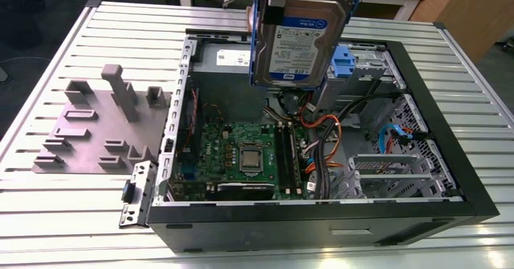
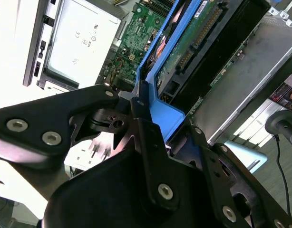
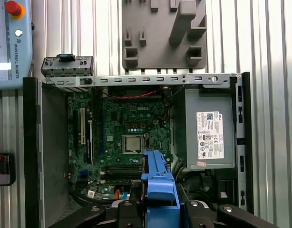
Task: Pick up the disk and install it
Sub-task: 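Insert the disk into the insertion slot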
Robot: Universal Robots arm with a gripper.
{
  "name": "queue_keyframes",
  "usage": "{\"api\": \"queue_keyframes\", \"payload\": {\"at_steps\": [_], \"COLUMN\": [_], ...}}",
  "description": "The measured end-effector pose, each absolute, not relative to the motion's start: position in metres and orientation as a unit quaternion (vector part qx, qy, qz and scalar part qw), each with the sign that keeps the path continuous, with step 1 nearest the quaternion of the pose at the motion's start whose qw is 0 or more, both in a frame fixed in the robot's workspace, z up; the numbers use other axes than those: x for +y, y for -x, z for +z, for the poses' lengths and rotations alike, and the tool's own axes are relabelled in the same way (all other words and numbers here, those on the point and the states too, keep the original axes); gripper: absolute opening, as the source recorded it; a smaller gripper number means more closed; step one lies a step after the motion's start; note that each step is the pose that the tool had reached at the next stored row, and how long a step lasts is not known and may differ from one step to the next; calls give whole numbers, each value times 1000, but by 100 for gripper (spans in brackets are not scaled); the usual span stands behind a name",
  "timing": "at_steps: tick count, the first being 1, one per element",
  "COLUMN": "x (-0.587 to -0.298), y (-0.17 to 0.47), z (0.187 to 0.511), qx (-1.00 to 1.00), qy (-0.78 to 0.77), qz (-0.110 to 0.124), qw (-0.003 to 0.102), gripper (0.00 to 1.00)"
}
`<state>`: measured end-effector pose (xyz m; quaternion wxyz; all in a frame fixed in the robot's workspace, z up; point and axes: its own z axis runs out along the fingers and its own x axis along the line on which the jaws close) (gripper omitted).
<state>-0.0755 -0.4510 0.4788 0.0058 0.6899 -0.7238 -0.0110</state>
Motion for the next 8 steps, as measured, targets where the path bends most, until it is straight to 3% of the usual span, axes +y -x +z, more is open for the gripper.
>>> {"api": "queue_keyframes", "payload": {"at_steps": [8], "x": [-453], "y": [75], "z": [479], "qx": [-724], "qy": [-690], "qz": [-11], "qw": [6], "gripper": [36]}}
